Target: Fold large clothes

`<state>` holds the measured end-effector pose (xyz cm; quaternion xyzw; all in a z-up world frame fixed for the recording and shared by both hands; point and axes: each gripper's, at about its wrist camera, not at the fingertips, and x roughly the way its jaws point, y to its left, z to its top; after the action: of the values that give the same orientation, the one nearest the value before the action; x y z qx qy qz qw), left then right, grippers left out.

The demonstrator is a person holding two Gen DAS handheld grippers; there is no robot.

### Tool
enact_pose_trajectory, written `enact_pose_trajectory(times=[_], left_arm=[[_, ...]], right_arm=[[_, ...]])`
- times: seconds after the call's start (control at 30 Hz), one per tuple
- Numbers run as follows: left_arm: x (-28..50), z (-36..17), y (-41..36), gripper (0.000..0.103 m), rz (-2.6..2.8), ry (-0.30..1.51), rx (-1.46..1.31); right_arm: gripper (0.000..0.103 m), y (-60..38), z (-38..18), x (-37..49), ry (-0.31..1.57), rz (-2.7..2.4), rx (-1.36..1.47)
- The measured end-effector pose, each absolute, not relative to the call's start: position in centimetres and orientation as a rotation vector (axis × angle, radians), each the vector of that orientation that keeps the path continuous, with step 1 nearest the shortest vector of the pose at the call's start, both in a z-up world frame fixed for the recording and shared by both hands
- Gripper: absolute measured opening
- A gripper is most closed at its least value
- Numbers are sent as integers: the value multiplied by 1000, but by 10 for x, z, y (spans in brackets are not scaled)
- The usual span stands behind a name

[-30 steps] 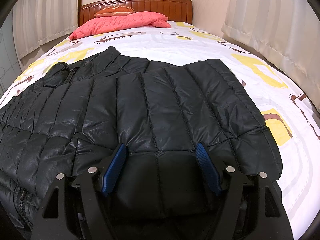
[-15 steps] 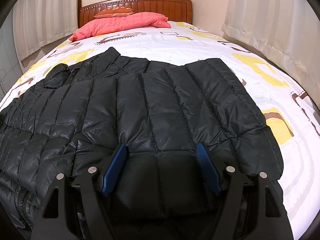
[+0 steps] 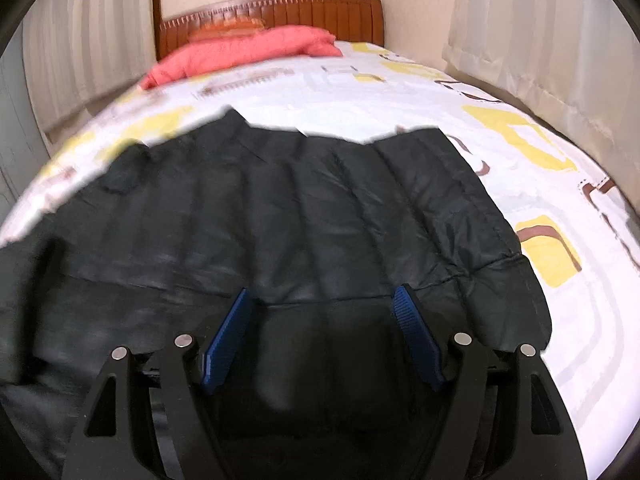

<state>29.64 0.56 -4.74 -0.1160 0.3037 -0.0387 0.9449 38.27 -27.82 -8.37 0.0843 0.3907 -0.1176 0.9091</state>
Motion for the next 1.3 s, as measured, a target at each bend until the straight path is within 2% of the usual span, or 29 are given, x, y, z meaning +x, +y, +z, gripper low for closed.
enact_pose_trajectory(times=[0.17, 0.37, 0.43, 0.47, 0.57, 0.9, 1.3], left_arm=[[286, -47, 78, 75, 98, 611, -246], [282, -61, 151, 75, 263, 634, -297], [283, -65, 162, 75, 285, 640, -299], [282, -66, 165, 75, 288, 643, -303], [280, -66, 170, 76, 286, 643, -317], [278, -53, 156, 76, 236, 610, -324], [299, -55, 127, 76, 192, 639, -307]], right_arm=[[73, -212, -55, 381, 795, -57, 224], [73, -133, -57, 396, 830, 87, 190], [40, -111, -70, 406, 881, 128, 162], [27, -104, -75, 407, 903, 147, 151], [20, -99, -74, 407, 892, 154, 135], [19, -164, -35, 391, 754, 37, 110], [19, -240, -31, 382, 733, -92, 125]])
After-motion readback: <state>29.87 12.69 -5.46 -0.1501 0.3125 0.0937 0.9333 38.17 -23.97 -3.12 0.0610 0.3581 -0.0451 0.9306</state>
